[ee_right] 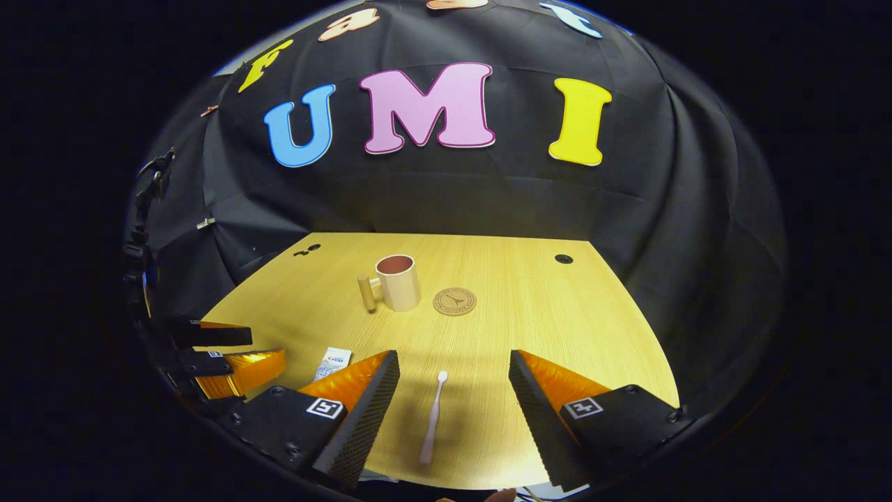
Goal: Put the toothbrush and toothpaste on the desktop into the cup, then pick up the cup and place it on the coaster on the desktop.
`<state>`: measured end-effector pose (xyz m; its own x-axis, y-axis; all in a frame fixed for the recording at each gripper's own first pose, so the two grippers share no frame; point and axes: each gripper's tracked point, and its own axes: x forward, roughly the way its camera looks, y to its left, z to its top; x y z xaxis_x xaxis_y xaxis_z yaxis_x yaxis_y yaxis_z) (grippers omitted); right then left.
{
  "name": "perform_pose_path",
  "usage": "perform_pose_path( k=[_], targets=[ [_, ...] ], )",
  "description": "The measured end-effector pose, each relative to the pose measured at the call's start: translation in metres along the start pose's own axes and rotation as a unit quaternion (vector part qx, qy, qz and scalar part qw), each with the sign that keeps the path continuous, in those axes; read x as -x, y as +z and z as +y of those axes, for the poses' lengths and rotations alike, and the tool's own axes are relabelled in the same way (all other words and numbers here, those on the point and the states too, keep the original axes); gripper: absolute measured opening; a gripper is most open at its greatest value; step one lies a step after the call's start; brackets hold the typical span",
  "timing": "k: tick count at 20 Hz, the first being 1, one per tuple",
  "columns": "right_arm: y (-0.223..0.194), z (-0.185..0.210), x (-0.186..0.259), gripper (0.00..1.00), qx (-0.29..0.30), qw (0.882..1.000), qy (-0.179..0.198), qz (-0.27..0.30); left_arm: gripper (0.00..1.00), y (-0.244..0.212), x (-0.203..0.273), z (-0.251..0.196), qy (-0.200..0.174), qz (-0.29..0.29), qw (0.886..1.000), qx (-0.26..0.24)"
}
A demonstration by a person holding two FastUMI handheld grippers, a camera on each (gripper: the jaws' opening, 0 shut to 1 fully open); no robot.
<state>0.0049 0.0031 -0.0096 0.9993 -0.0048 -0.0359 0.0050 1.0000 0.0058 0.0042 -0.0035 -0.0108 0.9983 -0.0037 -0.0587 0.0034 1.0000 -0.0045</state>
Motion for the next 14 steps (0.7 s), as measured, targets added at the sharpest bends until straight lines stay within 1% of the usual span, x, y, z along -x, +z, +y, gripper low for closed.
perform_pose_path(
  k=[3,7,13,14],
  targets=[
    [-0.01,0.001,-0.004,0.97,-0.005,1.0,0.003,0.018,0.97,-0.014,-0.018,-0.002,-0.006,0.037,0.999,0.007],
    [-0.027,-0.002,-0.005,0.98,-0.015,0.999,0.006,0.048,0.96,-0.04,-0.046,-0.003,0.0,0.09,0.996,0.014],
    [-0.057,0.001,-0.005,0.98,-0.019,0.995,0.016,0.096,0.91,-0.066,-0.087,-0.003,0.009,0.147,0.989,0.019],
    [-0.06,0.001,-0.007,0.98,-0.021,0.994,0.017,0.102,0.88,-0.07,-0.09,-0.002,0.012,0.155,0.988,0.02]
  ],
)
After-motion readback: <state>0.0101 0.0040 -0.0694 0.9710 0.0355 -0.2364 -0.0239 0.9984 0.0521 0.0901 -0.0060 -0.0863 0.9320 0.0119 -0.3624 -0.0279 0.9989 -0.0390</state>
